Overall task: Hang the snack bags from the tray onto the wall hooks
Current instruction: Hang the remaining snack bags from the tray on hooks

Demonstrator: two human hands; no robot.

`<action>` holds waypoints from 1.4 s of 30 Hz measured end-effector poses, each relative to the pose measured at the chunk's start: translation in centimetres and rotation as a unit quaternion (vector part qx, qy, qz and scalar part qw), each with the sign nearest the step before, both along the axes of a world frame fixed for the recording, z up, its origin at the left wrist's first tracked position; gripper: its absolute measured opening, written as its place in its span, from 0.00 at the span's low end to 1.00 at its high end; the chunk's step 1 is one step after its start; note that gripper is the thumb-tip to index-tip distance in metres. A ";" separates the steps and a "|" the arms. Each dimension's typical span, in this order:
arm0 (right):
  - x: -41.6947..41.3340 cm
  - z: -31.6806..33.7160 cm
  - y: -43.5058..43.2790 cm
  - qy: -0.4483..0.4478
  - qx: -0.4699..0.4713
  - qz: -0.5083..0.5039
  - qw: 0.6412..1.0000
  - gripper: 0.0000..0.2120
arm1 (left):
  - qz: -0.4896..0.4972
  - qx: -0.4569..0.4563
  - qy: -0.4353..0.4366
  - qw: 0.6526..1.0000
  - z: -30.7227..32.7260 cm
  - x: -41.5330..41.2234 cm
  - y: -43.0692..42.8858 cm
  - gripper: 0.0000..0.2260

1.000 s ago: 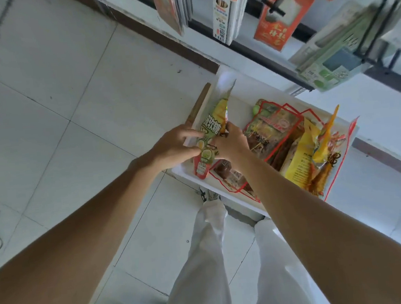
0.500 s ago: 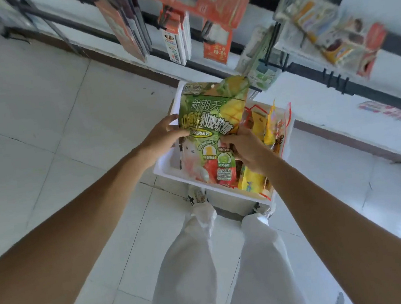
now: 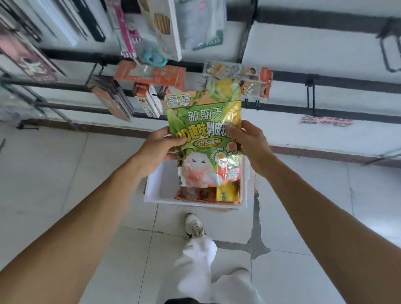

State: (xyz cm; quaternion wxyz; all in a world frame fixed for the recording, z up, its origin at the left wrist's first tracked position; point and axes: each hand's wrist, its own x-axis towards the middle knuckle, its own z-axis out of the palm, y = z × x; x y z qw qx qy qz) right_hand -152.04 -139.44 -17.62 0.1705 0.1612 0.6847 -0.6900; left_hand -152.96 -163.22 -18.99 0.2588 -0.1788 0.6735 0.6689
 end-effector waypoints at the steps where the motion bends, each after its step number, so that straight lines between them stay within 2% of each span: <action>1: 0.4 1.4 0.9 0.021 -0.003 -0.022 1.000 0.10 | -0.018 0.001 0.012 1.000 1.2 0.3 0.8 0.14; 4: 0.8 5.8 3.3 0.091 -0.014 -0.066 0.994 0.09 | -0.068 -0.006 0.057 0.996 4.3 0.9 2.8 0.11; 9: 2.5 12.4 6.9 0.168 -0.021 -0.091 0.981 0.01 | -0.123 -0.026 0.109 0.986 8.8 2.6 6.0 0.09; 13: 4.5 15.9 9.5 0.210 0.016 -0.095 0.973 0.09 | -0.149 -0.045 0.146 0.977 11.8 4.0 8.0 0.15; 17: 6.6 18.9 11.5 0.254 0.024 -0.089 0.963 0.11 | -0.168 -0.089 0.215 0.958 15.1 4.8 10.0 0.14; 22: 8.4 22.7 13.8 0.319 0.047 -0.060 0.945 0.10 | -0.205 -0.119 0.249 0.939 19.0 5.7 12.5 0.20; 25: 9.3 24.4 15.1 0.356 0.055 -0.051 0.931 0.04 | -0.160 -0.106 0.323 0.927 21.9 6.3 13.9 0.27; 27: 10.1 25.3 16.1 0.365 0.046 -0.062 0.928 0.04 | -0.146 -0.104 0.393 0.902 24.3 6.8 14.9 0.25; 31: 11.5 26.9 17.9 0.386 0.051 -0.079 0.918 0.09 | -0.186 -0.174 0.486 0.836 28.3 7.3 17.8 0.17; 35: 12.2 28.3 19.9 0.399 0.070 -0.095 0.909 0.03 | -0.175 -0.212 0.538 0.797 30.4 7.1 20.6 0.04; 39: 12.0 29.9 21.4 0.416 0.142 -0.124 0.889 0.03 | -0.176 -0.229 0.557 0.779 31.9 6.7 22.6 0.04; 41: 11.2 31.0 22.0 0.430 0.241 -0.152 0.857 0.09 | -0.190 -0.226 0.568 0.769 33.3 6.5 23.5 0.06; 42: 11.0 31.5 22.1 0.447 0.306 -0.162 0.825 0.13 | -0.196 -0.228 0.575 0.761 33.9 6.7 23.9 0.07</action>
